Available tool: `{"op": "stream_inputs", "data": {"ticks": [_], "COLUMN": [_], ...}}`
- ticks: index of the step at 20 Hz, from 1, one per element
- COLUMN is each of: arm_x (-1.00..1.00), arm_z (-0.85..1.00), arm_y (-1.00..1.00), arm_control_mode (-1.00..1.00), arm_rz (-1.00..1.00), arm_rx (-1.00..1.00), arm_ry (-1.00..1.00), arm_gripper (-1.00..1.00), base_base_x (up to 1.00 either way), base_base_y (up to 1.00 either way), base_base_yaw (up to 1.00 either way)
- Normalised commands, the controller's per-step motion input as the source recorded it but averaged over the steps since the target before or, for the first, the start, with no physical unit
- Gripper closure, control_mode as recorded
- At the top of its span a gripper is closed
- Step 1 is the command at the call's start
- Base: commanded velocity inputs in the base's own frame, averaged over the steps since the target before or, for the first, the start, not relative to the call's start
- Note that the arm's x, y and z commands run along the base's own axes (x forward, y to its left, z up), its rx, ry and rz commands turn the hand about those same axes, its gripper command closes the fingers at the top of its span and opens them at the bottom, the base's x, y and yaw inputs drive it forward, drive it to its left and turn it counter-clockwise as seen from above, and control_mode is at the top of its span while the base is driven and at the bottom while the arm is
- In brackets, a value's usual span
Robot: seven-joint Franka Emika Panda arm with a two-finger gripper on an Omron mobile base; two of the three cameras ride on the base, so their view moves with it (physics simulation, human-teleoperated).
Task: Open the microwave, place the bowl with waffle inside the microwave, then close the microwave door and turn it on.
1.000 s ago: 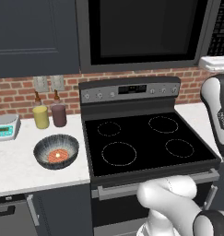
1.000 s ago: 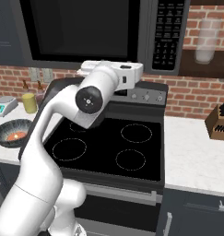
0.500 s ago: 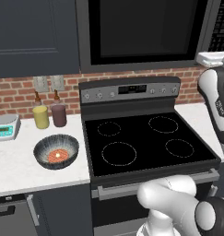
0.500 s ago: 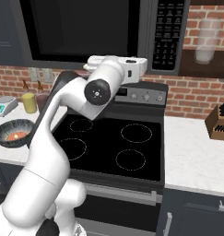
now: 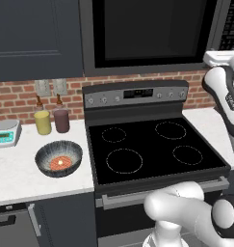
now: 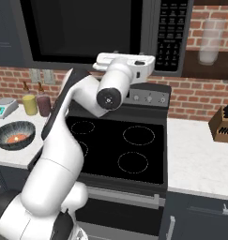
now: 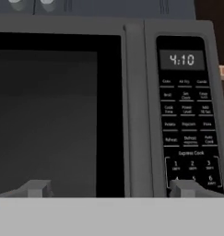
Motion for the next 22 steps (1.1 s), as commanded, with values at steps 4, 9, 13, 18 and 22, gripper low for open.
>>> {"op": "stream_inputs", "data": {"ticks": [4, 9, 13, 18, 22], "arm_x": [0.35, 0.32, 0.13, 0.01, 0.0], "arm_z": [0.0, 0.06, 0.1, 0.0, 0.0], "arm_y": [-0.1, -0.28, -0.34, -0.05, 0.04], "arm_control_mode": [-1.0, -1.0, -1.0, -1.0, -1.0], "arm_rz": [0.0, 0.0, 0.0, 0.0, 0.0], "arm_rx": [0.0, 0.0, 0.0, 0.0, 0.0], "arm_ry": [-0.05, 0.0, 0.0, 0.0, 0.0], "arm_gripper": [-1.0, -1.0, -1.0, -1.0, -1.0], "base_base_x": [0.0, 0.0, 0.0, 0.0, 0.0], "base_base_y": [0.0, 0.0, 0.0, 0.0, 0.0], "base_base_yaw": [0.0, 0.0, 0.0, 0.0, 0.0]}}
